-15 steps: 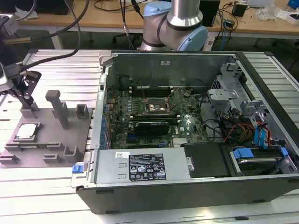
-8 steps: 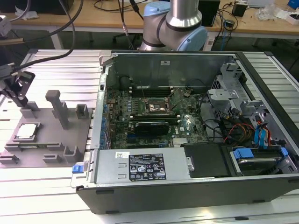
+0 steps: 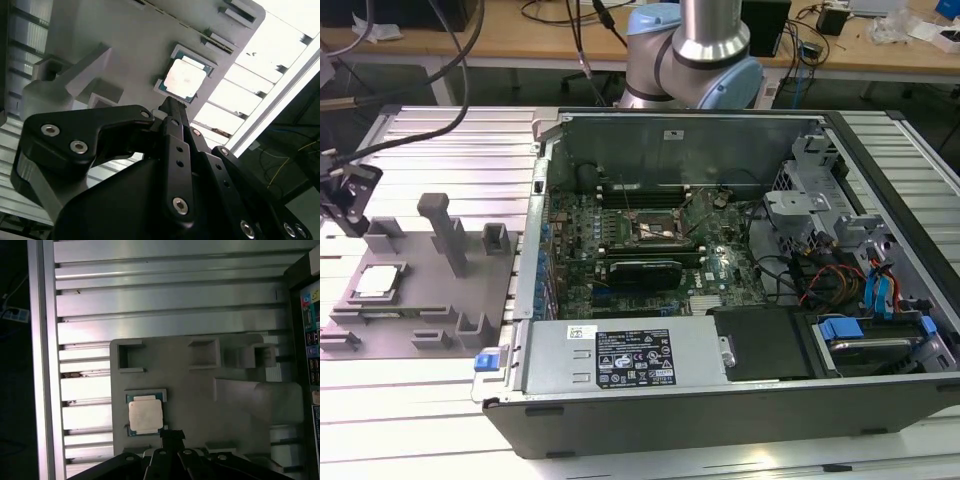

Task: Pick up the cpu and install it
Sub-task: 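Pick up the cpu and move it towards the insertion slot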

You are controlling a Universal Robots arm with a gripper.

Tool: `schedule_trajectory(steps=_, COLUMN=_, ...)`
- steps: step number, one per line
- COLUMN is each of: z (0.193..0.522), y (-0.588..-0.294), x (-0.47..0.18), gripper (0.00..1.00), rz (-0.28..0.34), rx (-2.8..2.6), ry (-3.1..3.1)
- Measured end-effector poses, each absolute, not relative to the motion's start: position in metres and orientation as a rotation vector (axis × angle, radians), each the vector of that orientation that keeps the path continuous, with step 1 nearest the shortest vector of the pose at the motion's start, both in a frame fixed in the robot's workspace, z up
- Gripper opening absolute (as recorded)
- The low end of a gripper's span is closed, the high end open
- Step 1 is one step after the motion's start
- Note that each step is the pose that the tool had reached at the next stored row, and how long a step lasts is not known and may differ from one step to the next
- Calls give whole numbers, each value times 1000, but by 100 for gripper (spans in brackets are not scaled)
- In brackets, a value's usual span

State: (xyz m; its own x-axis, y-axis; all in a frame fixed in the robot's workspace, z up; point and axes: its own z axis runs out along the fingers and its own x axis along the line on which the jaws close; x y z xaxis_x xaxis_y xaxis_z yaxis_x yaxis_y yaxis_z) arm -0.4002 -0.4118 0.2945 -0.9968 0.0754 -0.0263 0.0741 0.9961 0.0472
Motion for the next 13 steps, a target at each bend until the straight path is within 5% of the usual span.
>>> schedule_trajectory(steps=13, z=266, y=-412, x=-413, gripper=11, rz=72, rx=116, ry=3111)
